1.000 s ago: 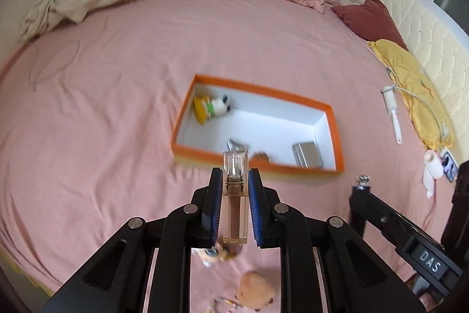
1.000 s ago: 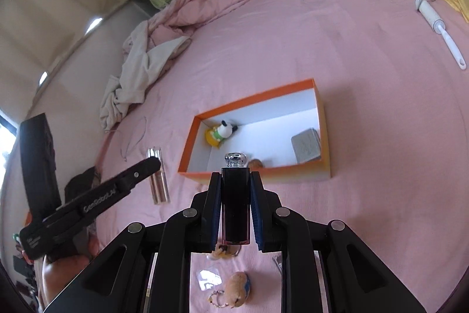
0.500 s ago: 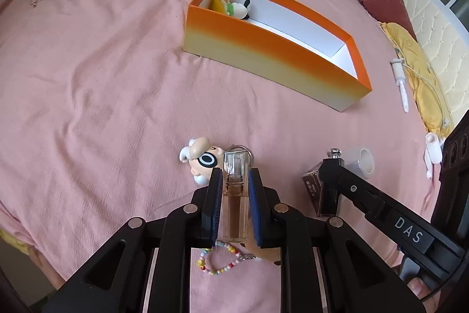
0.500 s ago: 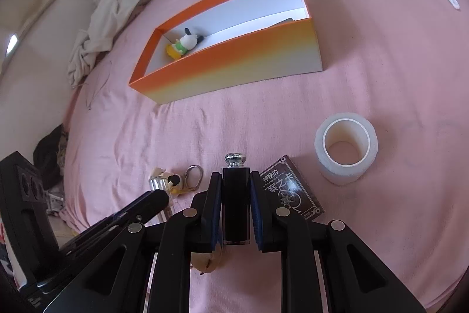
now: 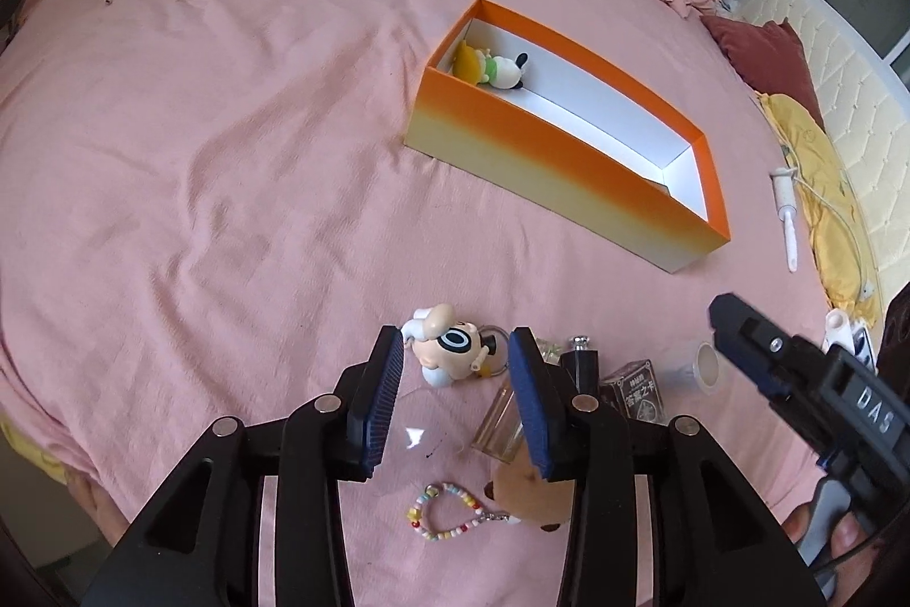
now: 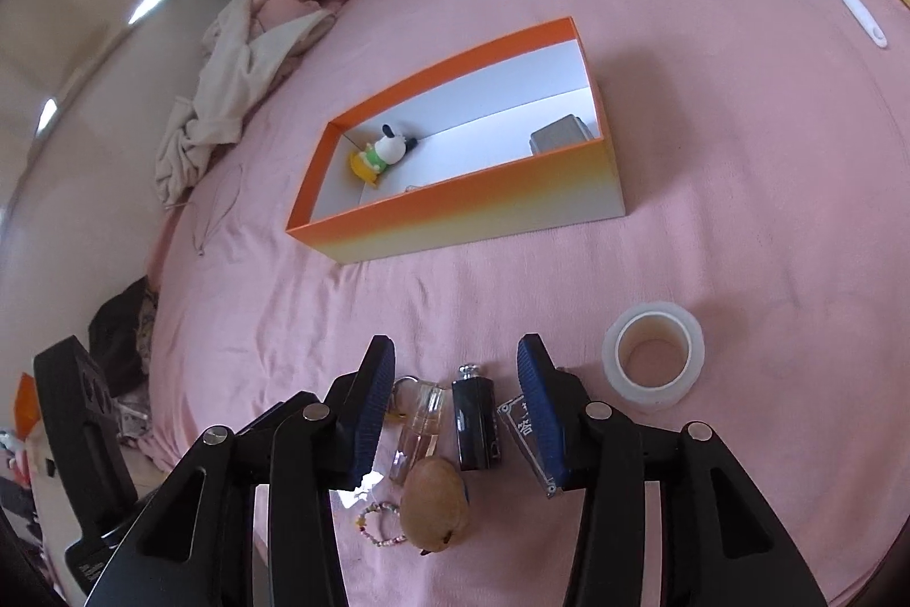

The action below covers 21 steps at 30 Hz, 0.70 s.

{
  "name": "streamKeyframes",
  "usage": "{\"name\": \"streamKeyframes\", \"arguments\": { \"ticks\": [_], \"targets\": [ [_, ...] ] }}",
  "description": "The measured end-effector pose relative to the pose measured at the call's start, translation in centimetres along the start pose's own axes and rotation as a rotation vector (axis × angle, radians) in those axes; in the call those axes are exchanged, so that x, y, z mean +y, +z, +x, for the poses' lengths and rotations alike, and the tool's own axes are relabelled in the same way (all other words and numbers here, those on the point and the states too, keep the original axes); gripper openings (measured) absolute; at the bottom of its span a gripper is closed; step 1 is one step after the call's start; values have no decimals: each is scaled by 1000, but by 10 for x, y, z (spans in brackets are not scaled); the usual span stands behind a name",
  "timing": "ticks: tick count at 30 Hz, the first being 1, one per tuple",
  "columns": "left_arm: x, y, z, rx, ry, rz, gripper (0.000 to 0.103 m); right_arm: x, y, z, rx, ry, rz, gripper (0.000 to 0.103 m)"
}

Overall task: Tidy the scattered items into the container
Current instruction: 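Lift both bottles out and release them on the bedspread beside the box, then grasp the silver tin with the right gripper while the left grasps the silver roller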

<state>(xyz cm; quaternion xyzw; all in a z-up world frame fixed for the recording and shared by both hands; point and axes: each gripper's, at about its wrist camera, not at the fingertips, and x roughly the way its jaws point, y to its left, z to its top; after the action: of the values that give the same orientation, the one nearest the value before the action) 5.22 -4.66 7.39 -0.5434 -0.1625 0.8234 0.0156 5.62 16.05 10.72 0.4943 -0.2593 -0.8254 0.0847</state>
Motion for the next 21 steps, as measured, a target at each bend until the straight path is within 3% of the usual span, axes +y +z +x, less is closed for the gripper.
{"name": "streamKeyframes", "arguments": {
  "ticks": [6, 11, 17, 21],
  "targets": [
    [-1, 3, 4, 12, -34, -16, 40, 26, 72, -14, 4, -81, -101, 46],
    [-4, 7, 4, 8, -83, -19, 40, 56, 127, 40, 157, -291, -269, 49],
    [2, 10, 10, 14, -125, -41, 40, 45, 140, 115, 351, -498, -360, 49],
    [9, 12, 17, 31, -126, -55, 40, 33, 132, 149, 458, -571, -373, 50]
  ]
}}
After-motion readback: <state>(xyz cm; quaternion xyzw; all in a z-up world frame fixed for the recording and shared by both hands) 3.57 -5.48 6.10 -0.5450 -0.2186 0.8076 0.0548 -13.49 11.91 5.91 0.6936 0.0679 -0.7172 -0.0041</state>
